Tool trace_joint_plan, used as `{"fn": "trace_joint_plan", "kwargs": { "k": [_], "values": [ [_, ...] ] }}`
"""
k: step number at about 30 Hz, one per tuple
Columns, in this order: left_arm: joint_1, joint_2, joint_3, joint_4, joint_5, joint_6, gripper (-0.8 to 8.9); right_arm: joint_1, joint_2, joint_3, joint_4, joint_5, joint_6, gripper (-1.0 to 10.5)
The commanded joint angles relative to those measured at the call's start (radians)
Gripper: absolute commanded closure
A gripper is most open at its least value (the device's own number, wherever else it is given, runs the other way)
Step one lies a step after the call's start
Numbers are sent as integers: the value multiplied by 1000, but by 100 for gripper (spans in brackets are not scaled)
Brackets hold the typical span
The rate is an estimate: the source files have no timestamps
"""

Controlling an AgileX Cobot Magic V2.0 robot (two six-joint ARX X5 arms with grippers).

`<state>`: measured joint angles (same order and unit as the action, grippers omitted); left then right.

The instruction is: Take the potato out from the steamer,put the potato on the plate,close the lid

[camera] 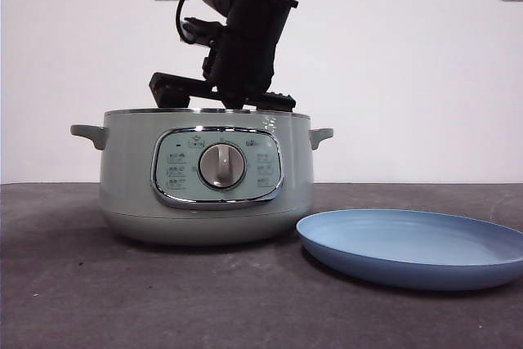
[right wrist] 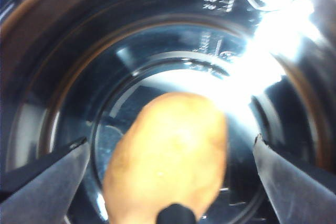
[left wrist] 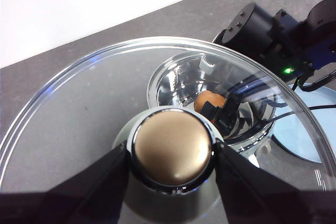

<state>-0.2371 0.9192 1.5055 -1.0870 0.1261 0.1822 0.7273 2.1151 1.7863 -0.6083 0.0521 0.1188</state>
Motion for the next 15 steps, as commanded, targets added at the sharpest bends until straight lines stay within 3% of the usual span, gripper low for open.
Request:
{"fn": "trace_joint_plan", "kwargs": {
  "k": [1, 5, 9, 15],
  "values": [
    [3, -13, 8, 45, 9, -2, 822, 3, 31, -3, -26, 0, 3, 484],
    [3, -13, 8, 45, 10, -2, 822, 3, 32, -3, -28, 0, 3, 690],
    [3, -13, 8, 46, 11, -1, 822, 2, 26, -3, -28, 0, -14, 973],
    [3, -12, 8, 47, 12, 2, 822, 1, -52, -1, -29, 3, -33, 958]
  ]
}}
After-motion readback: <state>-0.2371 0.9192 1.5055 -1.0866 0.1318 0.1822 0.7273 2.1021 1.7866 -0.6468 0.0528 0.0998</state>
